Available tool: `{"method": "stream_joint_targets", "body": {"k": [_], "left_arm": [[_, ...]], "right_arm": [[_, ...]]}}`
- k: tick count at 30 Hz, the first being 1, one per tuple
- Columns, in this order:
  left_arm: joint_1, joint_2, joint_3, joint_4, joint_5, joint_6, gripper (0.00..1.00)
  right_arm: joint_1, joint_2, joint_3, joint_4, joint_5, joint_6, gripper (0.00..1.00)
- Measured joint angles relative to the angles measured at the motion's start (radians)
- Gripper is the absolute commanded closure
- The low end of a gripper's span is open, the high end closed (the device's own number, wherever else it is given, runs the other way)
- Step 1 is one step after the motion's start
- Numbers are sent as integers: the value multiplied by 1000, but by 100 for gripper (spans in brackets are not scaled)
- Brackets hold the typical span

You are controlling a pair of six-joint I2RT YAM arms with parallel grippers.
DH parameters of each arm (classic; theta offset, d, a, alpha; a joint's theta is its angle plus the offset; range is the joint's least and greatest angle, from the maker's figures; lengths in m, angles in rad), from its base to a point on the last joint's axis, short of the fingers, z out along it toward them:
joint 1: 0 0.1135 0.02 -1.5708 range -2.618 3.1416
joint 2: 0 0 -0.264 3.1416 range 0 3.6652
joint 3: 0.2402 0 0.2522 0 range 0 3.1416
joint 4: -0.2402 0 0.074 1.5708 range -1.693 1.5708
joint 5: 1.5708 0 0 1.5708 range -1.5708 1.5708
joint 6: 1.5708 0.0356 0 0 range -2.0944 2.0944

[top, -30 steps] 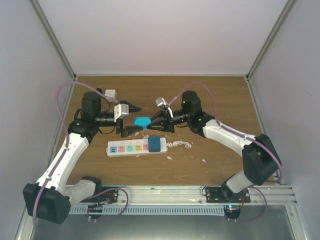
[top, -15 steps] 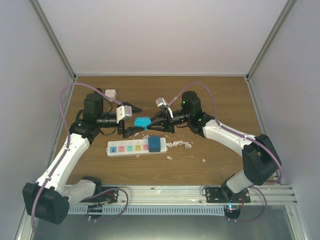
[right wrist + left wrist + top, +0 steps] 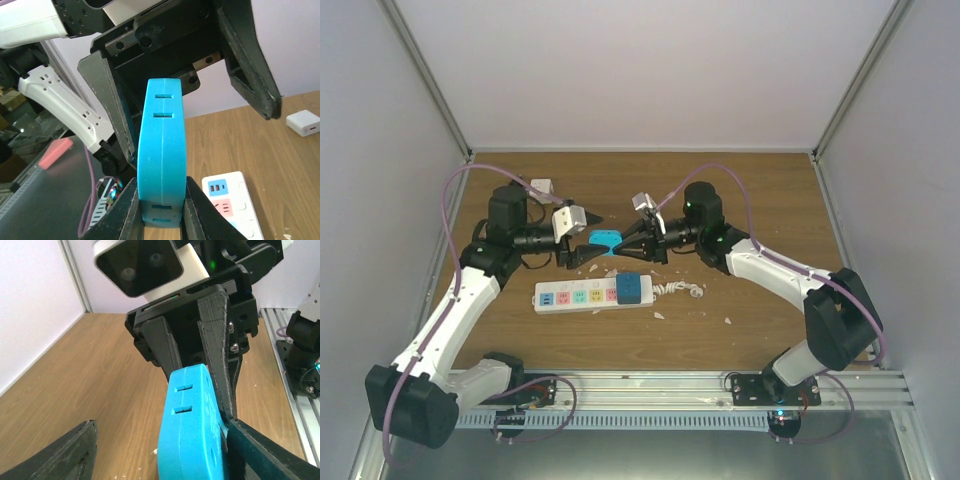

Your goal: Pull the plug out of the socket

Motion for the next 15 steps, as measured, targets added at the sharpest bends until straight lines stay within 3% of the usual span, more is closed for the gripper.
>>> {"method": "stream_joint_targets", "body": {"k": [8,15], "left_arm": [[68,36,1,50,105,-142,44],[97,46,7,58,217,-164,51]], "right_arm": [[-3,0,0,12,51,-8,99],[-2,0,0,-23,29,-52,99]]}}
